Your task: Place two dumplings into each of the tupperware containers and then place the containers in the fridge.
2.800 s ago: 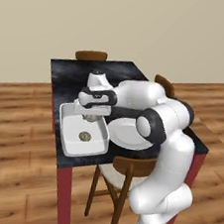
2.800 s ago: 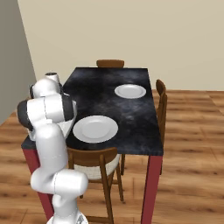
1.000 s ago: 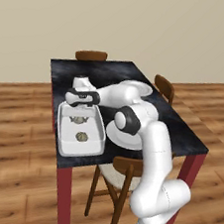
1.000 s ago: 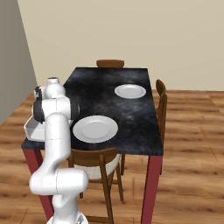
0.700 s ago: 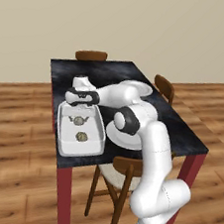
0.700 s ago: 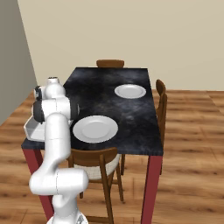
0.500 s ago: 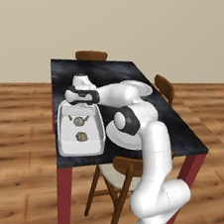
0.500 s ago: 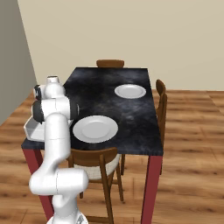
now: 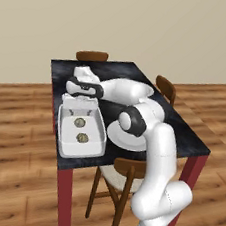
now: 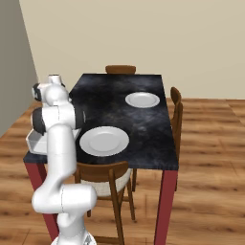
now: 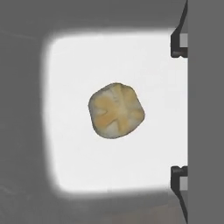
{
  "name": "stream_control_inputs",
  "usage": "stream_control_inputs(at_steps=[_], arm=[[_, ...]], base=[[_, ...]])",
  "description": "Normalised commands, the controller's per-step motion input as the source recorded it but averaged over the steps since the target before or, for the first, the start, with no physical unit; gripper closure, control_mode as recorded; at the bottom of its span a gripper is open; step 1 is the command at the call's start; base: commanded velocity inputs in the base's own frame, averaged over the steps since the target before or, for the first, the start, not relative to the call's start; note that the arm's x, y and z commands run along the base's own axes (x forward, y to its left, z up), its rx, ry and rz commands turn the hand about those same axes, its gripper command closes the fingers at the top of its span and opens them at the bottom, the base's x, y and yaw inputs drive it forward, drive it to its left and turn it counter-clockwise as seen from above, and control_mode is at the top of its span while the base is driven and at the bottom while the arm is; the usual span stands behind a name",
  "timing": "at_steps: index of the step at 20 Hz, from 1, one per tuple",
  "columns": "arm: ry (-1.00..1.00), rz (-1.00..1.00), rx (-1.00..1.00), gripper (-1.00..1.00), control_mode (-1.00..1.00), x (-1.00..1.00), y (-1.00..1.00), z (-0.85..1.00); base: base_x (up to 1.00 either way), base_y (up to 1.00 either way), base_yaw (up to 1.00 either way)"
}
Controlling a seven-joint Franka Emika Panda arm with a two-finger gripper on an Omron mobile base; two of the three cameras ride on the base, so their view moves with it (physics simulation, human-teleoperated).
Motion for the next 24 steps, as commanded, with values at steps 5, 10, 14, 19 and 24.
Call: stream_control_inputs(at_steps=[5,10,14,19,24], arm=[[0.00,0.00,0.00,-1.00,-1.00,-0.71,0.00,0.47],[0.00,0.04,0.00,-1.00,-1.00,-0.85,-0.02,0.37],[0.00,0.09,0.00,-1.00,-1.00,-1.00,-0.20,0.21],[0.02,0.09,0.00,-1.00,-1.00,-1.00,-0.50,0.13],[0.02,0.14,0.00,-1.00,-1.00,-0.84,-0.43,0.08]], base=[[0.00,0.00,0.00],[0.00,0.00,0.00],[0.00,0.00,0.00],[0.00,0.00,0.00],[0.00,0.00,0.00]])
